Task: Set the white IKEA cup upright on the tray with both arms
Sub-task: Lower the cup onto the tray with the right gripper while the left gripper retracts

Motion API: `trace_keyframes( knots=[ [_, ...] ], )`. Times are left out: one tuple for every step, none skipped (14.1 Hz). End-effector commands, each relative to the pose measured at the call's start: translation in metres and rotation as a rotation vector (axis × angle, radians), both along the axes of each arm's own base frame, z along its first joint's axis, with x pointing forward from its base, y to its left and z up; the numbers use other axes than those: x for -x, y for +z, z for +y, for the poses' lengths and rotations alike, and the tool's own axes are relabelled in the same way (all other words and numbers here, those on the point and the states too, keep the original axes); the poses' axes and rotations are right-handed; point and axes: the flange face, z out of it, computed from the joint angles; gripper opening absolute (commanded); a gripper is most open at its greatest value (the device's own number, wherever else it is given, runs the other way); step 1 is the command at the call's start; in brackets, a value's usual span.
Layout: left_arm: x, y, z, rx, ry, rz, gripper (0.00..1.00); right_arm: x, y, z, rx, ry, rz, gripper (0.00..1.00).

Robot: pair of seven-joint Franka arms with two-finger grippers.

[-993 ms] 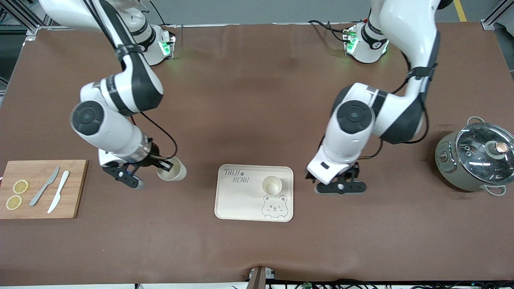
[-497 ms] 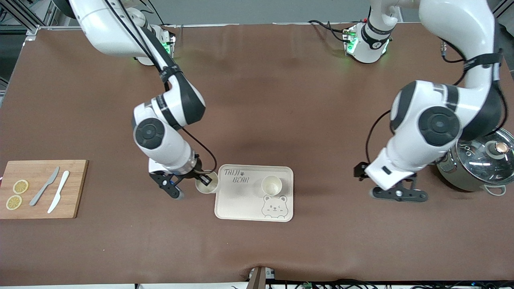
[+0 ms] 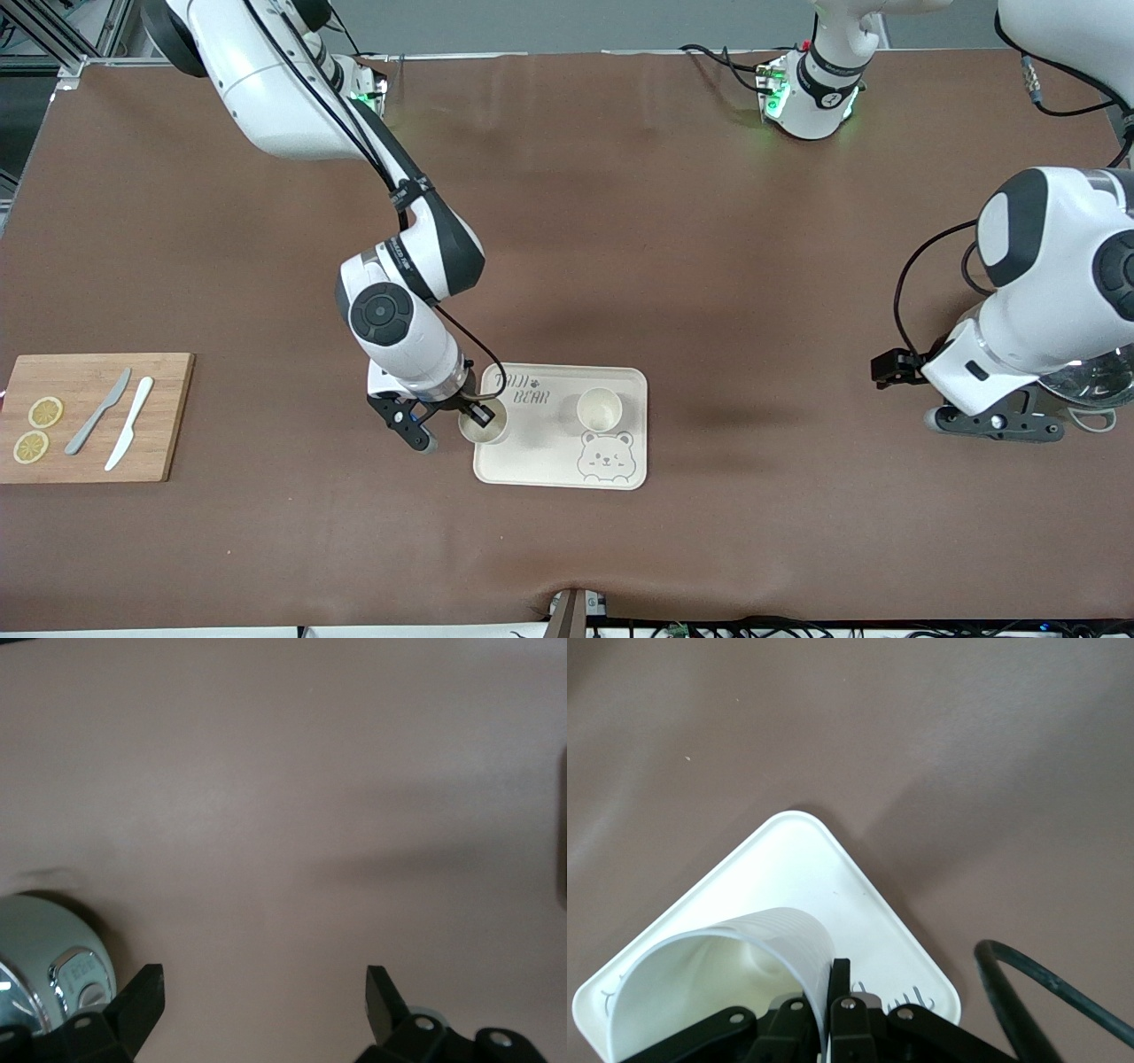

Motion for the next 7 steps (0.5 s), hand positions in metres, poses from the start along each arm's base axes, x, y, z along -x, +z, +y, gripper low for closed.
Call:
trace_keyframes(
  knots=[
    [0.029,0.02,0.014,0.039,0.008,0.01,1.0,-0.007,-0.017,0.009,0.006,-0.016,-0.034,0.0],
    [0.034,0.031,0.021,0.058,0.007,0.006,1.0,-0.006,-0.025,0.011,0.005,-0.016,-0.033,0.0],
    [0.041,0.041,0.032,0.069,0.025,0.025,1.0,-0.003,-0.033,0.016,0.007,-0.008,-0.032,0.0],
    [0.048,0.053,0.036,0.07,0.026,0.03,1.0,-0.003,-0.039,0.017,0.013,-0.002,-0.036,0.0],
    [0.053,0.063,0.037,0.068,0.023,0.033,1.0,-0.002,-0.042,0.017,0.016,0.002,-0.035,0.0],
    [0.061,0.072,0.042,0.065,0.022,0.043,1.0,-0.001,-0.047,0.017,0.02,0.003,-0.03,0.0],
    [0.066,0.08,0.046,0.064,0.028,0.046,1.0,-0.001,-0.05,0.017,0.029,0.008,-0.03,0.0]
  ],
)
